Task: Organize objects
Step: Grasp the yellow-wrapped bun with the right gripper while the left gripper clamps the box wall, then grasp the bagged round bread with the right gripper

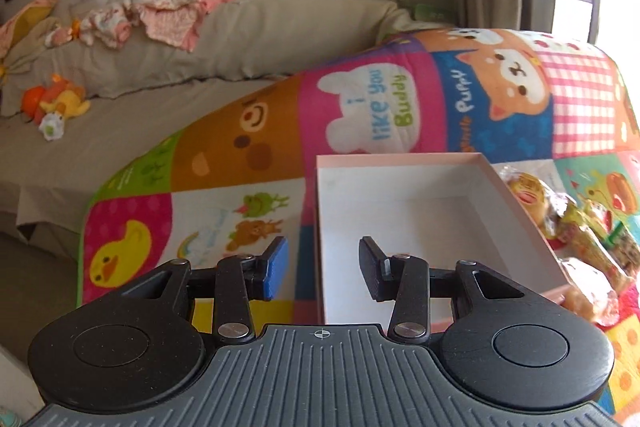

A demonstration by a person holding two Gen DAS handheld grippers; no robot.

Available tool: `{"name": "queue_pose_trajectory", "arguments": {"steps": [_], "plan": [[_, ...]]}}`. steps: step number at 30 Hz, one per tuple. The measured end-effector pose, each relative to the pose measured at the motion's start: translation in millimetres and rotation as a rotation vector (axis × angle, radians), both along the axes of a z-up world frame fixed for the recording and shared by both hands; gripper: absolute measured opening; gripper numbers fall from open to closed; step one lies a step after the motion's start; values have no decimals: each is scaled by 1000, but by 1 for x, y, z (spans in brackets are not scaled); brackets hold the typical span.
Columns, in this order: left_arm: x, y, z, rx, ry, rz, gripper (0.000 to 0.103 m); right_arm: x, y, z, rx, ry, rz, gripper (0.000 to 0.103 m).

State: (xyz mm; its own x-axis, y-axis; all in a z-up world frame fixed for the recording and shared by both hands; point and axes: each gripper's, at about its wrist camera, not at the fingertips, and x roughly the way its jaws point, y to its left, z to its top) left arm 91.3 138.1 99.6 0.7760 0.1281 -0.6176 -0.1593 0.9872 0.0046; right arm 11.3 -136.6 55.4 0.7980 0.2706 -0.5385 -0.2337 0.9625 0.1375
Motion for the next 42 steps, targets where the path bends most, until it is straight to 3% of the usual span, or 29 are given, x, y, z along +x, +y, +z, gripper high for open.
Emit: {"name": "queue_pose_trajectory", "arguments": {"steps": [3, 8, 10, 12, 16, 20, 24, 29, 32, 33, 34, 37, 42], "plan": [[42, 24, -18, -89, 79, 36, 44, 10, 2, 10, -32, -40, -3, 103], [89, 25, -54, -83, 200, 10, 42, 37, 12, 7, -150, -54, 31, 103], [100, 26, -62, -91, 240, -2, 22, 52, 13, 3, -182, -43, 45, 103], [105, 24, -68, -91, 281, -23, 12, 69, 14, -2, -203, -31, 53, 103], [97, 16, -69, -38, 278, -73, 10, 105, 27, -19, -265, -16, 99, 103], [89, 12, -69, -21, 277, -139, 12, 159, 54, -40, -242, 97, 171, 103], [82, 10, -70, -21, 263, -183, 13, 223, 76, -65, -132, 208, 128, 103], [78, 14, -70, -72, 257, -175, 13, 279, 87, -102, -95, 336, 62, 103], [78, 12, -70, -81, 262, -182, 13, 275, 86, -104, -123, 329, 90, 90], [79, 13, -71, -94, 266, -178, 13, 268, 83, -99, -129, 326, 117, 82], [79, 14, -70, -108, 269, -173, 13, 261, 81, -96, -131, 325, 136, 68], [76, 13, -71, -144, 267, -166, 13, 235, 65, -78, -113, 318, 140, 64], [68, 10, -71, -170, 267, -142, 15, 166, 23, -33, -64, 219, 127, 63]]}}
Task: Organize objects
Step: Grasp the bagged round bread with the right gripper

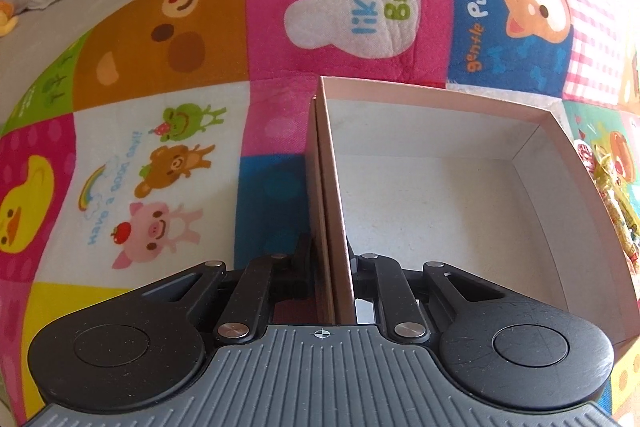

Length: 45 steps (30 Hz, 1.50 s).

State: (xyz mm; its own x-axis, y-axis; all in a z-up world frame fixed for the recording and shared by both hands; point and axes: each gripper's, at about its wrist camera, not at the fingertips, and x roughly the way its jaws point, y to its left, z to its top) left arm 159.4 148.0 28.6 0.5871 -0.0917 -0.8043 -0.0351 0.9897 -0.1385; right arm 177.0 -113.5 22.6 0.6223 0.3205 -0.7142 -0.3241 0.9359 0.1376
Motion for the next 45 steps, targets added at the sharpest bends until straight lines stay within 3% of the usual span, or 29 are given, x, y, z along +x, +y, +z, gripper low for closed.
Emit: {"name": "queue_pose_trajectory", "arguments": {"steps": [5, 10, 14, 16, 23, 27, 29, 31, 33, 36, 45], "plan": [[-8, -4, 0, 1, -3, 6, 16, -74, -43, 24, 33, -1, -21, 64], [-11, -7, 1, -10, -1, 17, 16, -135, -41, -18, 41, 187, 51, 65], [-15, -7, 1, -15, 1, 9, 17, -154, -35, -31, 14, 158, 63, 69], [-16, -8, 1, -10, -1, 9, 17, -153, -39, -26, 10, 94, 43, 77], [-15, -7, 1, -11, 0, 0, 17, -119, -27, -31, 21, 38, 38, 78], [-16, -8, 0, -5, -4, -1, 17, -79, -27, -47, 205, 146, -31, 77], [-16, -8, 0, -6, -4, -2, 17, -60, -23, -55, 243, 184, -71, 76], [-16, -8, 0, -10, -3, -1, 17, -45, -19, -66, 256, 229, -100, 63], [-16, -9, 0, -2, -3, -1, 17, -39, -19, -75, 281, 263, -109, 60], [-16, -11, 1, 5, -3, 4, 17, -52, -20, -65, 238, 233, -98, 53], [-17, -5, 1, -52, 26, -26, 20, -160, -26, 10, 83, 80, 39, 52]]}}
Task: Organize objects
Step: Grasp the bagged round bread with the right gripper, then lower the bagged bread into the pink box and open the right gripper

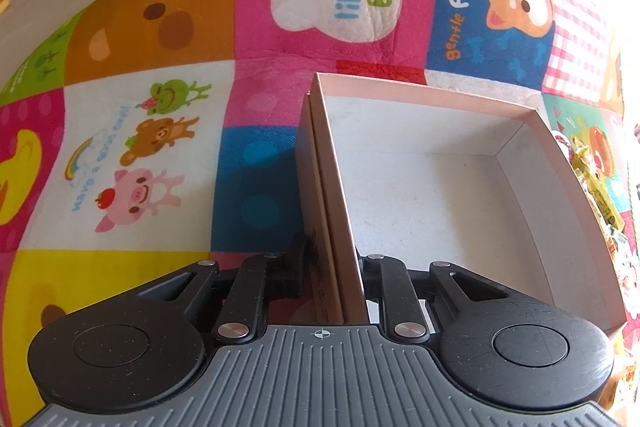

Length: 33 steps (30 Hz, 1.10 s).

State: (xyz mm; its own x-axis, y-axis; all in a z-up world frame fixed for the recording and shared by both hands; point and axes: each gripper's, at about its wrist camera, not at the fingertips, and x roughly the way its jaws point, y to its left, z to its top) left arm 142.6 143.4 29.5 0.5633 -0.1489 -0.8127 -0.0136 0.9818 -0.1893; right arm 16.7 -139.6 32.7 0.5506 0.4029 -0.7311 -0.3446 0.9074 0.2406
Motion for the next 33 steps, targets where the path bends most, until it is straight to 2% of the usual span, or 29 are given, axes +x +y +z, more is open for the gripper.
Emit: {"name": "queue_pose_trajectory", "arguments": {"steps": [3, 7, 11, 14, 18, 20, 21, 23, 25, 27, 29, 33], "plan": [[-6, 0, 2, 30, 23, -23, 20, -24, 11, 10, -15, -3, 58, 52], [-20, 3, 6, 62, 41, -31, 21, -37, 31, 4, -14, 4, 114, 52], [-32, 8, 4, 40, 1, 4, 19, -41, 53, -9, -3, 48, 177, 52], [-32, 8, 4, 7, -3, 28, 18, -42, 67, 0, 52, 27, 231, 52], [-31, 3, 5, 12, -2, 26, 16, -20, 99, 36, 178, -83, 257, 53], [-31, 4, 6, 3, -1, 34, 16, 4, 119, 49, 228, -146, 228, 61], [-31, 5, 6, -5, 1, 40, 17, 19, 128, 52, 248, -146, 222, 68], [-33, 7, 6, -17, 1, 47, 17, 44, 136, 52, 278, -123, 186, 68], [-33, 8, 5, -25, 2, 52, 17, 49, 131, 50, 288, -116, 178, 68], [-31, 9, 5, -35, 11, 66, 17, 39, 117, 43, 244, -150, 190, 69], [-30, 11, 5, -50, 13, 81, 17, 19, 104, 31, 144, -188, 205, 73], [-25, 13, 4, -88, 25, 122, 17, -21, 87, -5, -54, -184, 250, 75]]}}
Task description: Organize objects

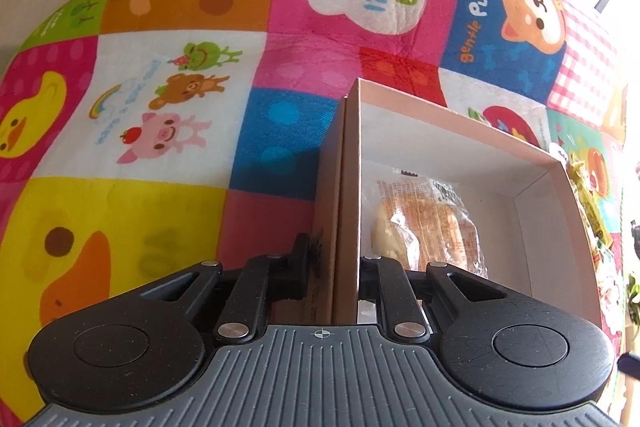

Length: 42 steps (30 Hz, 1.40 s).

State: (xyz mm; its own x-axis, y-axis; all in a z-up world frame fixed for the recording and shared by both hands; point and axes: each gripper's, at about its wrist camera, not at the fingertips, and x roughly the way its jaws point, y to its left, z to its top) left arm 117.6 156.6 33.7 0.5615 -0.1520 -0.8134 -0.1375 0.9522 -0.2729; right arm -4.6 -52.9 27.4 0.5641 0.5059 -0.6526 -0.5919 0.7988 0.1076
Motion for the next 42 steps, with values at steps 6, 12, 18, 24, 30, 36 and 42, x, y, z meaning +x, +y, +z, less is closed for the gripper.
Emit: {"name": "queue_pose_trajectory", "arguments": {"steps": [6, 12, 18, 24, 30, 36, 42], "plan": [[21, -5, 3, -1, 16, -10, 19, 6, -5, -37, -113, 37, -58, 59], [55, -9, 6, 28, 19, -34, 18, 44, -4, -36, -77, -11, -118, 58], [59, -7, 6, 39, 27, -115, 20, 81, -46, -2, 200, 55, -135, 61], [53, -11, 9, 84, 46, -202, 24, 150, -64, -21, 188, 162, -332, 50], [41, -12, 11, 87, 60, -228, 28, 187, -55, -65, 192, 308, -381, 34], [25, -16, 8, 106, 17, -210, 27, 164, -60, -66, 135, 313, -359, 22], [24, -19, 7, 124, -10, -164, 22, 114, -74, -58, 79, 322, -306, 22]]}}
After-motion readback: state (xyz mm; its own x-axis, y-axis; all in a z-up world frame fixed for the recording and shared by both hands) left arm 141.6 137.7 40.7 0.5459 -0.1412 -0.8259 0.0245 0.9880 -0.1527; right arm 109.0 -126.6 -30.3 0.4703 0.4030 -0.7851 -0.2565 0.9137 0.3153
